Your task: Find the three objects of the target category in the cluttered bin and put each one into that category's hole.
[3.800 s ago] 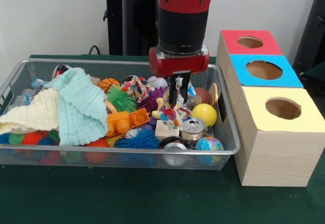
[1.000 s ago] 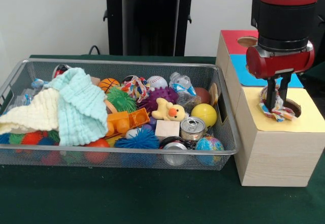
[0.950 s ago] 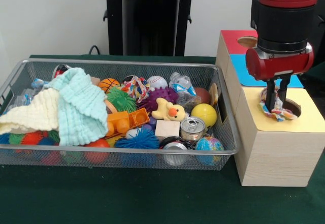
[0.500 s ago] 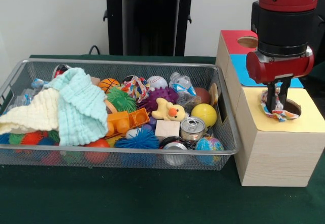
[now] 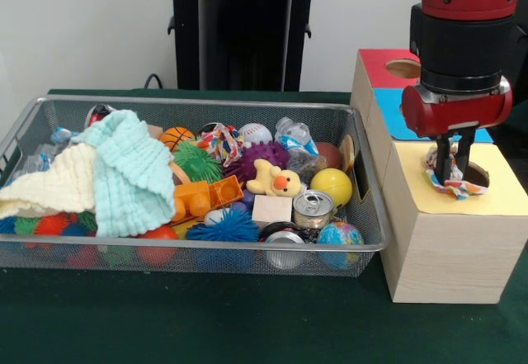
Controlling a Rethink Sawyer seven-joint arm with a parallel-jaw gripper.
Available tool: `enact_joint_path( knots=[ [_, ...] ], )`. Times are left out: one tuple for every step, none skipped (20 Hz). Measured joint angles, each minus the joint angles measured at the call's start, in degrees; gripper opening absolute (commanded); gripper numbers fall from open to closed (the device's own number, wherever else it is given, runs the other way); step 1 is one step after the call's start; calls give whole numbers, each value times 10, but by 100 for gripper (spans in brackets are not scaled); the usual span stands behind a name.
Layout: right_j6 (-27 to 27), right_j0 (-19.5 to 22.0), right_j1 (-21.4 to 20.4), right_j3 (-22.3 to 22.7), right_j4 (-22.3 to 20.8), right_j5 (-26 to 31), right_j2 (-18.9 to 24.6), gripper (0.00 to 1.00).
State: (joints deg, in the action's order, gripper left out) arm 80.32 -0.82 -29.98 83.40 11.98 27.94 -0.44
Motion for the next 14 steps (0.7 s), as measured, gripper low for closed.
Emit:
enact_joint_path(
  knots=[
    [0,0,0,0,1,0,0,0],
    [0,0,0,0,2,0,0,0],
    [0,0,0,0,3,0,0,0],
    [0,0,0,0,4,-1,0,0],
    [0,0,1,0,6,-2,0,0],
    [0,0,1,0,8,-2,0,0],
    [0,0,1,0,9,-2,0,0],
    [0,0,1,0,11,-2,0,0],
    [0,0,1,0,12,-2,0,0],
    [0,0,2,0,14,-2,0,0],
    [0,0,2,0,15,-2,0,0],
    [0,0,2,1,18,-2,0,0],
    [0,0,2,1,19,-2,0,0],
    [0,0,2,1,20,-2,0,0]
  ],
)
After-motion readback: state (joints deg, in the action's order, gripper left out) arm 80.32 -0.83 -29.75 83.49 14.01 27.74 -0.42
